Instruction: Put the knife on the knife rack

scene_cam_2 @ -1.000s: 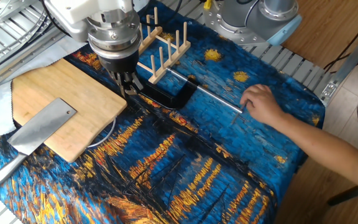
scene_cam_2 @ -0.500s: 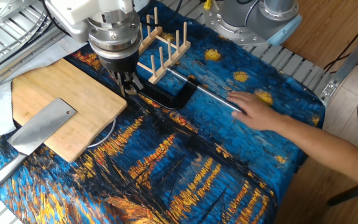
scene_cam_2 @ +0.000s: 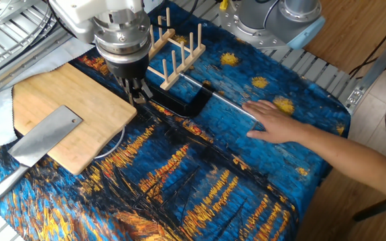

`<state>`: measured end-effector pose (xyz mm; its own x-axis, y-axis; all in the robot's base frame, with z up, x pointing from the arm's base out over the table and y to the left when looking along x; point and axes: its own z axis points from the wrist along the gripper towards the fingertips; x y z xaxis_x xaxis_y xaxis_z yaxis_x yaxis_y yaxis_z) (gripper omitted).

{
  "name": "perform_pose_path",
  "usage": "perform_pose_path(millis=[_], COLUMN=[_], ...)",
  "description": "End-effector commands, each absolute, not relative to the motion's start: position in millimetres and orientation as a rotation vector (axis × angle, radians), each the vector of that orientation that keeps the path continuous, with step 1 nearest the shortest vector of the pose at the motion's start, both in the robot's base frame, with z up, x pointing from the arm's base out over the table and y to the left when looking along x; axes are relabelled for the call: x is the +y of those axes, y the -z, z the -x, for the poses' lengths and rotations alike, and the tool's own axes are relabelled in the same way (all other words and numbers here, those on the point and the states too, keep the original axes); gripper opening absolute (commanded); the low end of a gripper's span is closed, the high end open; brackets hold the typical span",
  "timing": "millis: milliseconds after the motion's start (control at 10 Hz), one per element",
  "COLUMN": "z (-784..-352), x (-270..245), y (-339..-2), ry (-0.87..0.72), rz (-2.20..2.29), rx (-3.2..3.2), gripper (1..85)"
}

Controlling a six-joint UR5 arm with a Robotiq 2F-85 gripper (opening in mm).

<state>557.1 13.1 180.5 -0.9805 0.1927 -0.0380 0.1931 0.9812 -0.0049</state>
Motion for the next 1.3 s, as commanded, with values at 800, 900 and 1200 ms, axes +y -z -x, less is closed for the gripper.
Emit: perform_pose_path(millis=[800, 900, 1200], z=[-563, -562, -565], x=[13, 11, 8], y=[-164, -164, -161], ry=[-0.015, -0.005, 0.004], rz=[-0.281, -0.265, -0.238], rx=[3.068, 3.069, 3.064], gripper=[1.0, 1.0, 1.0])
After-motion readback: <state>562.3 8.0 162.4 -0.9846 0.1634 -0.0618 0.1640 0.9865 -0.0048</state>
